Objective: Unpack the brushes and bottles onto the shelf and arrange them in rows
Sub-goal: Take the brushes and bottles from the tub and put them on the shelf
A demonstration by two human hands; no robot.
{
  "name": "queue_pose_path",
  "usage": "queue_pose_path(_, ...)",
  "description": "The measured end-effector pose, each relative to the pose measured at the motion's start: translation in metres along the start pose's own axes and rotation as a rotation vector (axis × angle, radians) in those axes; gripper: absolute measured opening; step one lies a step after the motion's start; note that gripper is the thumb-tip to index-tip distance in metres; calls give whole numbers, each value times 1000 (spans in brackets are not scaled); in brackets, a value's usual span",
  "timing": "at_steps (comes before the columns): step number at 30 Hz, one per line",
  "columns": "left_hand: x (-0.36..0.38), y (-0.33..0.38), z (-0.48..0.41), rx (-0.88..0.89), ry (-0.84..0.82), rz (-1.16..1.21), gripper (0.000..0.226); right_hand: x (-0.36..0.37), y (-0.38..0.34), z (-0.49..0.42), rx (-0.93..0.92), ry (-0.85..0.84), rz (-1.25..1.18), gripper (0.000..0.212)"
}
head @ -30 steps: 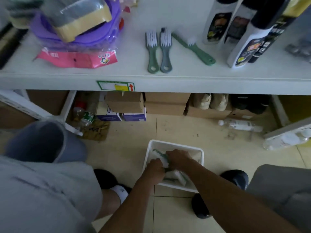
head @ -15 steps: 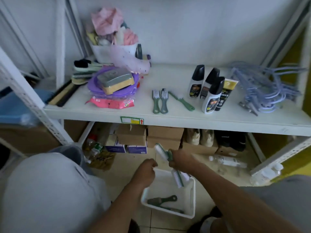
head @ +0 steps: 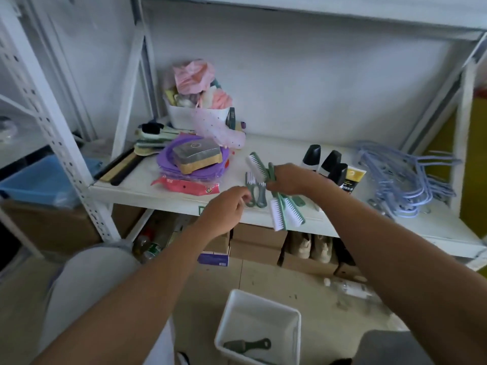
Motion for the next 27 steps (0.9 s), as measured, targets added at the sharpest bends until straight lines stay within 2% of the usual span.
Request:
queue_pose_path(4, -13, -5, -23, 85, 62, -14, 17, -14, -7, -36, 2, 15, 248, 20)
queue_pose_path(9, 3, -34, -31, 44, 105, -46, 19, 12, -11, -77, 31, 70, 463, 27)
queue_pose_path(17, 33, -46, -61, 67, 110, -42, 19, 42, -5, -118, 68, 125, 376, 30)
queue_pose_path(24, 30, -48, -64, -18, 125, -60, 26, 41, 2, -109, -1, 241, 345, 63)
queue_pose_path(27, 27, -50, -57, -66, 106, -52, 32, 36, 5, -97, -12, 279, 350, 64)
Point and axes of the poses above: each hand's wrist, its own z-axis away from the middle knuckle, its own x-axis out of the palm, y = z × x, the point moved 3 cm from there along -z, towards the middle knuckle, and after that the axes turned 3 degrees about x, right-handed, at the moved point
